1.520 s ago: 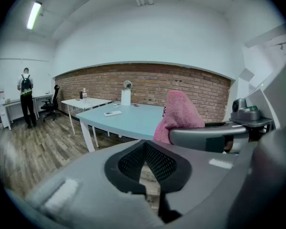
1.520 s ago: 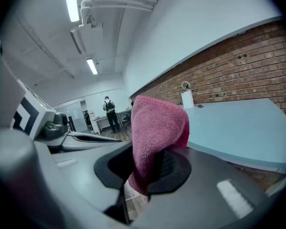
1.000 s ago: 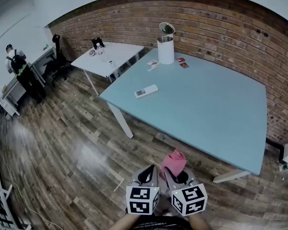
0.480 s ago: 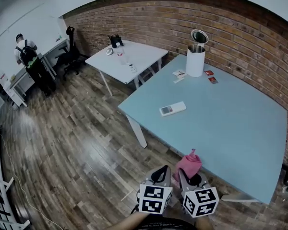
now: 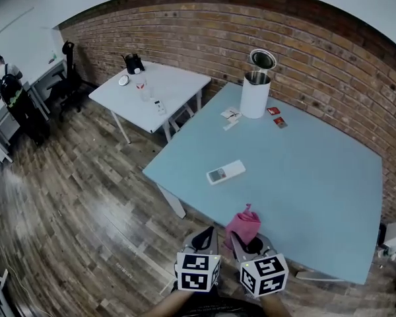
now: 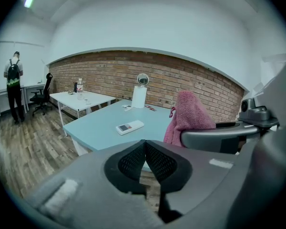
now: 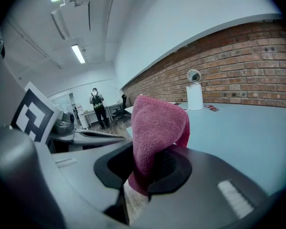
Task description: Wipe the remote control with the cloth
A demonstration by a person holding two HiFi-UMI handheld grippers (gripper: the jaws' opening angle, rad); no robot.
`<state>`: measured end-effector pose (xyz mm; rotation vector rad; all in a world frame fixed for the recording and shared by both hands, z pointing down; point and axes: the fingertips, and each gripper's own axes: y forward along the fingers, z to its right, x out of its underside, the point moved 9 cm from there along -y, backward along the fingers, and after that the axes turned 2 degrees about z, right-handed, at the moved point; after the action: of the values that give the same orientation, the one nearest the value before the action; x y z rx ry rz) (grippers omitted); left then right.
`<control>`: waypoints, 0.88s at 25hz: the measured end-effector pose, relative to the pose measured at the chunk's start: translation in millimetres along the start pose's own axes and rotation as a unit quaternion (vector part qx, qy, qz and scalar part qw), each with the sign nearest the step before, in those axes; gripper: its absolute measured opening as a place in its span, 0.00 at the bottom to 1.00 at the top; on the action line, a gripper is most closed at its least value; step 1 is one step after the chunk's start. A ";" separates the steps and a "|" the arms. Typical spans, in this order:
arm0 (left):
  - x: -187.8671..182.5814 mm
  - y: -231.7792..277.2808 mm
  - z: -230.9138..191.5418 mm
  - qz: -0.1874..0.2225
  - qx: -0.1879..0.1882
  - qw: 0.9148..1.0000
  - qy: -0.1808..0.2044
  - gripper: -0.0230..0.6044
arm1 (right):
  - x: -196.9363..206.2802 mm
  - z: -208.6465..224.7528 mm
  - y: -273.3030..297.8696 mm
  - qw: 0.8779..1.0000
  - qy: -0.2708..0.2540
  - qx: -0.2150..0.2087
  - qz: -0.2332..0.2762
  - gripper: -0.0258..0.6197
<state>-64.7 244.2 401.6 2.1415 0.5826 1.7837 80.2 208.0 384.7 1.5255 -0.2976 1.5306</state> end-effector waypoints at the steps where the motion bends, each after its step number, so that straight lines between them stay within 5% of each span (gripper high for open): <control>1: -3.1 5.9 -4.5 0.000 0.004 1.000 0.003 0.04 | -3.6 1.7 4.7 1.000 -0.001 0.005 -0.002 0.15; 6: -12.0 32.3 -22.7 -0.008 0.021 1.000 0.016 0.04 | -17.3 10.7 27.2 1.000 -0.003 0.023 -0.007 0.15; 16: -22.6 96.6 -61.8 -0.045 0.040 0.992 0.113 0.05 | -30.5 39.7 63.9 0.999 0.001 0.031 -0.022 0.15; 22: -35.1 145.1 -71.8 -0.060 0.080 0.982 0.161 0.22 | -41.5 67.2 87.7 0.999 0.000 0.017 -0.034 0.15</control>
<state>-123.1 98.0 453.0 1.8758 0.9409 2.0927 52.8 94.1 398.6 1.5464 -0.2193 1.4899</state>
